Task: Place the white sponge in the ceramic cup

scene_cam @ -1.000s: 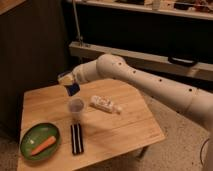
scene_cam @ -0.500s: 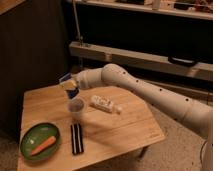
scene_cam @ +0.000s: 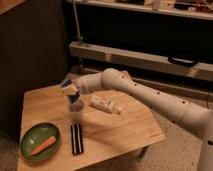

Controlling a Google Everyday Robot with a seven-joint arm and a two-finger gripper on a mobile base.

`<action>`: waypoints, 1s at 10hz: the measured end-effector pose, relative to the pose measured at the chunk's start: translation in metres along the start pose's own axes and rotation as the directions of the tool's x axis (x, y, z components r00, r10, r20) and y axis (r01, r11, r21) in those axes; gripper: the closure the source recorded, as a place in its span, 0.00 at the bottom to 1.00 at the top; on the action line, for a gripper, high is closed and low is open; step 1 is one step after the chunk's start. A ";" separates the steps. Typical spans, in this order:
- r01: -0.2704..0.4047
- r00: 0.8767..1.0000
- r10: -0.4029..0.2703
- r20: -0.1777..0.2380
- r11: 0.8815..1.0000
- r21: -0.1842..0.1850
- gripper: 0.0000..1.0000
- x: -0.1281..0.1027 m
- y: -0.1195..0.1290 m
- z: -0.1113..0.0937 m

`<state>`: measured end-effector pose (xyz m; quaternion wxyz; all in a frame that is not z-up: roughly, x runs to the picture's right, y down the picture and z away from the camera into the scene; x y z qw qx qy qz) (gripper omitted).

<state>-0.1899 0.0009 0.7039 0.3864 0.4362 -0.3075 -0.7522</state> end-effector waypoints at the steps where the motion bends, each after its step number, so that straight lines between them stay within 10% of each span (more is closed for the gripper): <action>1: 0.005 1.000 -0.005 0.008 1.000 0.005 0.90 -0.006 -0.001 0.003; 10: 0.035 0.996 -0.035 0.079 0.999 0.007 0.90 -0.044 0.003 0.019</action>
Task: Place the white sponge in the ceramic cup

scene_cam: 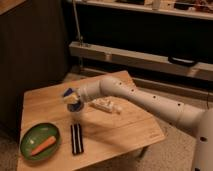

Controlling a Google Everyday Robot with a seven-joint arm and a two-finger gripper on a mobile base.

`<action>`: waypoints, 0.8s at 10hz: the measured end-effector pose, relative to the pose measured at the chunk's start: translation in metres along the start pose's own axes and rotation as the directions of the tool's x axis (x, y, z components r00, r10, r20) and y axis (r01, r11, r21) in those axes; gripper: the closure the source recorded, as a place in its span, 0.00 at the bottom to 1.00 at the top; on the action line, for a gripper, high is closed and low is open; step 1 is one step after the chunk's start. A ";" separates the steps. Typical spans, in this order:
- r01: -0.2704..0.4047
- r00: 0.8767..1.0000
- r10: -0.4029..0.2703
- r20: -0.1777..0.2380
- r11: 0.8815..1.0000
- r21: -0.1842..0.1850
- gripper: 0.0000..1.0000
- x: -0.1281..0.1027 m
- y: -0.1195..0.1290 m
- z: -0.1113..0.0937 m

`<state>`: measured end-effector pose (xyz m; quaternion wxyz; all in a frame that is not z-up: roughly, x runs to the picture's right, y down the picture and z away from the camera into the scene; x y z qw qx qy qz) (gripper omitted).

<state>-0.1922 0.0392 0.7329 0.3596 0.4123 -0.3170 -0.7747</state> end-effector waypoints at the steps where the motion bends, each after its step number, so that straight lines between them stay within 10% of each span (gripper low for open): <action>1: 0.007 1.000 -0.007 0.004 1.000 -0.003 0.86 -0.002 0.000 0.002; 8: 0.011 1.000 -0.011 0.012 1.000 -0.016 0.20 -0.008 0.004 0.008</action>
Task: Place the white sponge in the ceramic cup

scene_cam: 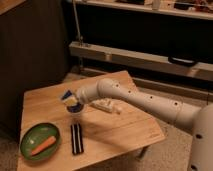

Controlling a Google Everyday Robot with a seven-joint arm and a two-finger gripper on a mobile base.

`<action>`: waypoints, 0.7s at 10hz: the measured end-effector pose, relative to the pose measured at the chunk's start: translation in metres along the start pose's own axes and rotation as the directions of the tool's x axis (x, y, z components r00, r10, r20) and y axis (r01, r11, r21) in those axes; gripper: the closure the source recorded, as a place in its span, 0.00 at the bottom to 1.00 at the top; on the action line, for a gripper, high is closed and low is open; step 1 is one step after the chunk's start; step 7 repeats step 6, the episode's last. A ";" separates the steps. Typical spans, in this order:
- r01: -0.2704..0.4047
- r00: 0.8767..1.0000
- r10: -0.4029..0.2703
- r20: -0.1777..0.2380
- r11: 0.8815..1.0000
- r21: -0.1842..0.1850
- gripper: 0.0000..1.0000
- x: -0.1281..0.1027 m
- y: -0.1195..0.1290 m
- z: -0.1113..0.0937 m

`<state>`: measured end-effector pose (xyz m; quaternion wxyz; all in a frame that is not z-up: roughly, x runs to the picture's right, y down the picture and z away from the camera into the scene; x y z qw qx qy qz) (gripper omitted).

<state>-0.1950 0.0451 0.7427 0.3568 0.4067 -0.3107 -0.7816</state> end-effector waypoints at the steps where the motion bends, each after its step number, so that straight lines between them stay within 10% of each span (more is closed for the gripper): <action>1: -0.012 1.000 0.012 -0.003 1.000 0.000 0.20 0.000 0.001 -0.001; 7: -0.014 1.000 0.014 -0.004 1.000 0.000 0.20 0.000 0.001 0.000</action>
